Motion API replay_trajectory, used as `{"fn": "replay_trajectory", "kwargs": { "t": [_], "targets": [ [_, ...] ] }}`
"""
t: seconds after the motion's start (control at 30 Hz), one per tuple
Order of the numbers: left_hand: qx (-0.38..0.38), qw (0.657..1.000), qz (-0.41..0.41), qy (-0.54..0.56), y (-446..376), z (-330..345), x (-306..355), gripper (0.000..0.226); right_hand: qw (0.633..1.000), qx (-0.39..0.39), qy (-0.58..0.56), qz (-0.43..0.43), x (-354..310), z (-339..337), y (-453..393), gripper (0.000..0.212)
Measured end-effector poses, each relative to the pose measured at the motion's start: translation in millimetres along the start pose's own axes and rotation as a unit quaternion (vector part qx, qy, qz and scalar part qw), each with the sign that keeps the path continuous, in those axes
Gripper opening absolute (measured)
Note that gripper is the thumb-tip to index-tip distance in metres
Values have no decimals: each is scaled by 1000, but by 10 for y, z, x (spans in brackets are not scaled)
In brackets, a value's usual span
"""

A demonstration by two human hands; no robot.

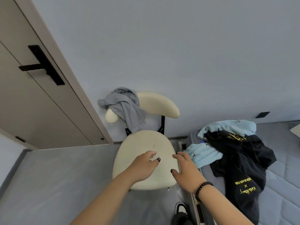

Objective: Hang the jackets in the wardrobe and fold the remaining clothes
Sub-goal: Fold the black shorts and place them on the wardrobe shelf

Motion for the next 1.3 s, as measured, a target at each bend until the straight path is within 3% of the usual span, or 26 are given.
{"fn": "replay_trajectory", "kwargs": {
  "t": [0.27, 0.47, 0.67, 0.87, 1.0, 1.07, 1.17, 1.3],
  "targets": [
    [-49, 998, -38, -32, -939, 1066, 787, 47, 996, -34, -28, 79, 1355, -533, -794, 54],
    [-101, 993, -50, -39, -1454, 1982, 1165, 46, 979, -38, -33, 195, 2567, -607, -1131, 56],
    [-160, 982, -83, -59, -1619, 2749, 1046, 49, 953, -80, 48, 289, 3606, -339, -1023, 61],
    [-188, 973, -110, -83, -1675, 3146, 819, 48, 935, -79, 140, 317, 4292, -178, -835, 75],
    [-187, 972, -119, -81, -1690, 3270, 792, 48, 917, -128, 196, 324, 4636, -38, -704, 77],
    [-190, 971, -121, -78, -1672, 3321, 806, 48, 914, -134, 206, 323, 4742, -8, -683, 68],
    [-196, 970, -125, -68, -1623, 3363, 849, 48, 922, -117, 199, 311, 4812, -61, -736, 33],
    [-192, 971, -129, -60, -1534, 3286, 905, 48, 933, -94, 56, 342, 4666, -192, -819, 14]
  ]
}}
Point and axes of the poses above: each hand's wrist, its own y-axis away from the middle knuckle, its own z-axis out of the palm, x = y × z, the point moved 10 cm from there along -y, towards the middle knuckle, and after that the axes turned 12 degrees about x, right-handed, at the moved point
